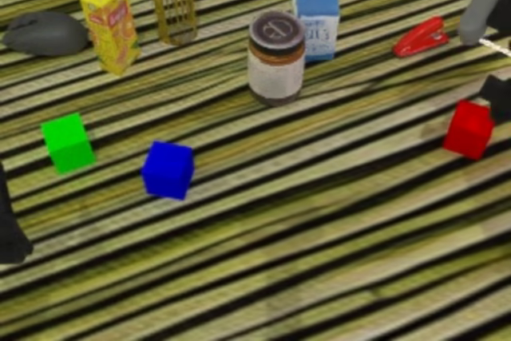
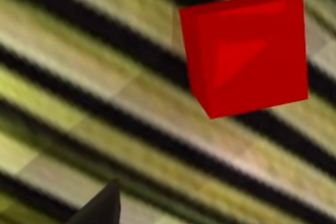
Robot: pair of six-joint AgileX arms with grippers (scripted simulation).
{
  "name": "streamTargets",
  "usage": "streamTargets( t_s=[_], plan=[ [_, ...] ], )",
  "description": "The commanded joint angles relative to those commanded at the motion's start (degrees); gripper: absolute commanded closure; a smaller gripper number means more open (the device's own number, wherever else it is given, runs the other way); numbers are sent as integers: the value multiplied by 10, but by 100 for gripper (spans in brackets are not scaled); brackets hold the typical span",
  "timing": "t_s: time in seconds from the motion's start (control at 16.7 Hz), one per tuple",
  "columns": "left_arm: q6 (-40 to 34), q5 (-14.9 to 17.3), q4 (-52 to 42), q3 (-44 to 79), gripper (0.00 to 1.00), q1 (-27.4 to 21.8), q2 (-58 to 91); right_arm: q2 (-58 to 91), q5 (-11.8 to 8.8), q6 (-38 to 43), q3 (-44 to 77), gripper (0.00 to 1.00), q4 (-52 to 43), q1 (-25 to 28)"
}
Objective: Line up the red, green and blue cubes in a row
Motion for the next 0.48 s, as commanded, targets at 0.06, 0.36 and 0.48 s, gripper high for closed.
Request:
streamTargets(
  t_s=[0.06,0.36,0.48],
  plan=[
    [0,0,0,0,0,0,0,43,0,-19,39,0,-22,2],
    [0,0,0,0,0,0,0,172,0,-80,167,0,-86,6],
    [0,0,0,0,0,0,0,183,0,-86,180,0,-91,6]
  ],
)
